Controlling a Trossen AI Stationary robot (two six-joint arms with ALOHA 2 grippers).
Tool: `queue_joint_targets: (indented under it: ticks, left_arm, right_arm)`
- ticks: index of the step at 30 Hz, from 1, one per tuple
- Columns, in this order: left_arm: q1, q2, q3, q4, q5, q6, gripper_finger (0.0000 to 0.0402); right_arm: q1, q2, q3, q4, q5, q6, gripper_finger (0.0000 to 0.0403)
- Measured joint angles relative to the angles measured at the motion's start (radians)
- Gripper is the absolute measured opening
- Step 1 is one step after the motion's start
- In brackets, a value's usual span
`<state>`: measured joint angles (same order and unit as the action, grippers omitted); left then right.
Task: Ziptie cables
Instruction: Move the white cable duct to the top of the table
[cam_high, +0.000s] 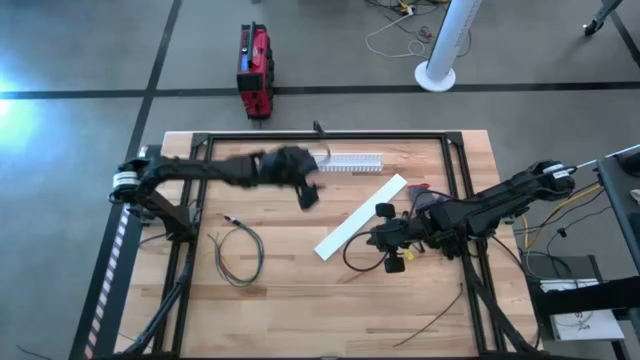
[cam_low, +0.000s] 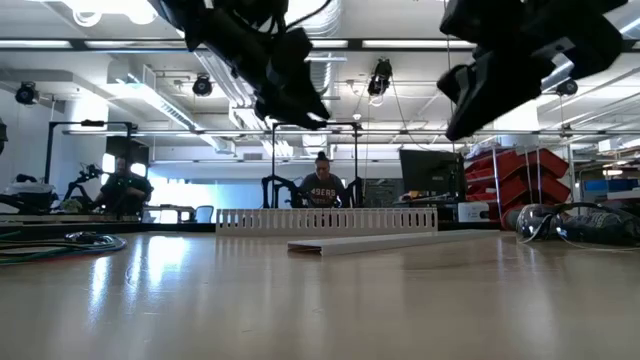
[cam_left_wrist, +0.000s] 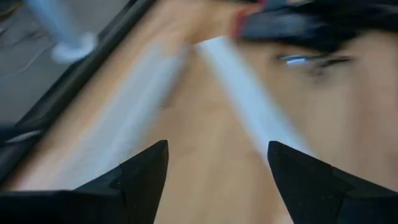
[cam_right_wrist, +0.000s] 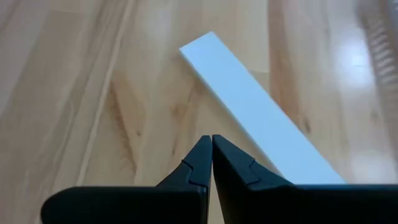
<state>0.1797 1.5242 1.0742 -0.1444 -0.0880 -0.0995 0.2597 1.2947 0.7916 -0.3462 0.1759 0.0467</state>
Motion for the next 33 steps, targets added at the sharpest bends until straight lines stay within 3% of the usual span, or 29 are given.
queue_joint_targets:
  ticks: [4,7,12,15,20,26,33]
  left_arm:
    - [-0.170,0.042,-0.135,0.336,-0.025,-0.024,0.0238]
    - [-0.269,0.115,-0.186,0.579,-0.115,-0.025,0.0218]
    - [-0.342,0.276,-0.190,0.782,-0.285,-0.049,0.0182]
    - [-0.344,0.382,-0.162,0.853,-0.290,-0.115,0.0161]
    - [-0.344,0.521,-0.075,0.811,-0.288,-0.136,0.0128]
    - [-0.330,0.580,0.024,0.541,-0.304,-0.109,0.0092]
    - [-0.273,0.566,0.047,0.318,-0.570,0.016,0.0059]
  right_arm:
    - [0.021,-0.021,0.100,-0.138,0.129,-0.021,0.0000]
    - [0.038,-0.032,0.184,-0.255,0.168,-0.022,0.0000]
    - [0.076,-0.038,0.312,-0.348,0.196,-0.041,0.0000]
    - [0.098,-0.038,0.360,-0.359,0.200,-0.073,0.0000]
    - [0.127,-0.032,0.387,-0.355,0.232,-0.113,0.0000]
    - [0.148,-0.032,0.357,-0.350,0.264,-0.085,0.0000]
    - [0.156,-0.030,0.231,-0.199,0.267,-0.084,0.0000]
